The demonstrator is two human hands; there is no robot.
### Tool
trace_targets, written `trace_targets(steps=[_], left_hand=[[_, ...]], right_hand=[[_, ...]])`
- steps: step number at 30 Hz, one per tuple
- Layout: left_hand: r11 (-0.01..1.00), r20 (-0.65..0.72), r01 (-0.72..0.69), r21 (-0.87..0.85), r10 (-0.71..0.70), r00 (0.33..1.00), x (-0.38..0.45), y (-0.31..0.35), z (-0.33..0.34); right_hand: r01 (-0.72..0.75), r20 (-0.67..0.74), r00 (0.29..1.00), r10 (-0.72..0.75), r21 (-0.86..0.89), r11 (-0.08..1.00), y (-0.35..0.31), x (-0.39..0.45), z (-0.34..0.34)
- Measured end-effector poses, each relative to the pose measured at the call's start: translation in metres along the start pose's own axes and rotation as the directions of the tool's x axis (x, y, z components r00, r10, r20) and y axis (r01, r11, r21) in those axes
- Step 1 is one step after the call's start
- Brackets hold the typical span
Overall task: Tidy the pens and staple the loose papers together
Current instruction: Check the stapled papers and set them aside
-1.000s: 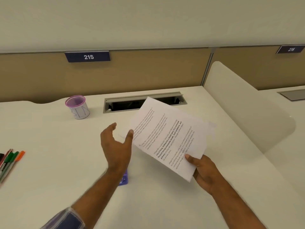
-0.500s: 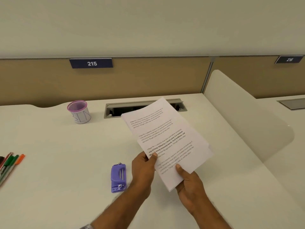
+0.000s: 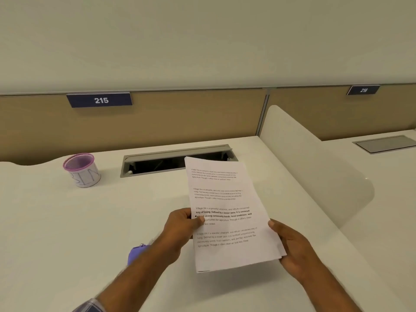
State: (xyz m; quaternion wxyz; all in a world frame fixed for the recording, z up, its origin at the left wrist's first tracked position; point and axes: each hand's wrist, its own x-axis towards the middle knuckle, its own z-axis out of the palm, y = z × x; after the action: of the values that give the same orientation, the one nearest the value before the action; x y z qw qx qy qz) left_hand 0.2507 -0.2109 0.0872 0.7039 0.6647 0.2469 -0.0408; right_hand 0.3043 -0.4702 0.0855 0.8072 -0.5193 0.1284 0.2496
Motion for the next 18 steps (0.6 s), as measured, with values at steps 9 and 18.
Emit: trace_targets(steps=[9,18], left_hand=[[0.997,0.079,0.072,0.01,-0.072,0.994,0.058,0.011,0.051],[0.969,0.006,0.213,-0.127,-0.214,0.977,0.13,0.008,0.146]], right_hand=[[0.016,-0.159,0.981,-0.109,-0.498,0.867,-0.048,0.044,-0.035],[-0.063,-0.322,0.912,-0.253,-0.72,0.691,-0.108,0.122,-0.078]])
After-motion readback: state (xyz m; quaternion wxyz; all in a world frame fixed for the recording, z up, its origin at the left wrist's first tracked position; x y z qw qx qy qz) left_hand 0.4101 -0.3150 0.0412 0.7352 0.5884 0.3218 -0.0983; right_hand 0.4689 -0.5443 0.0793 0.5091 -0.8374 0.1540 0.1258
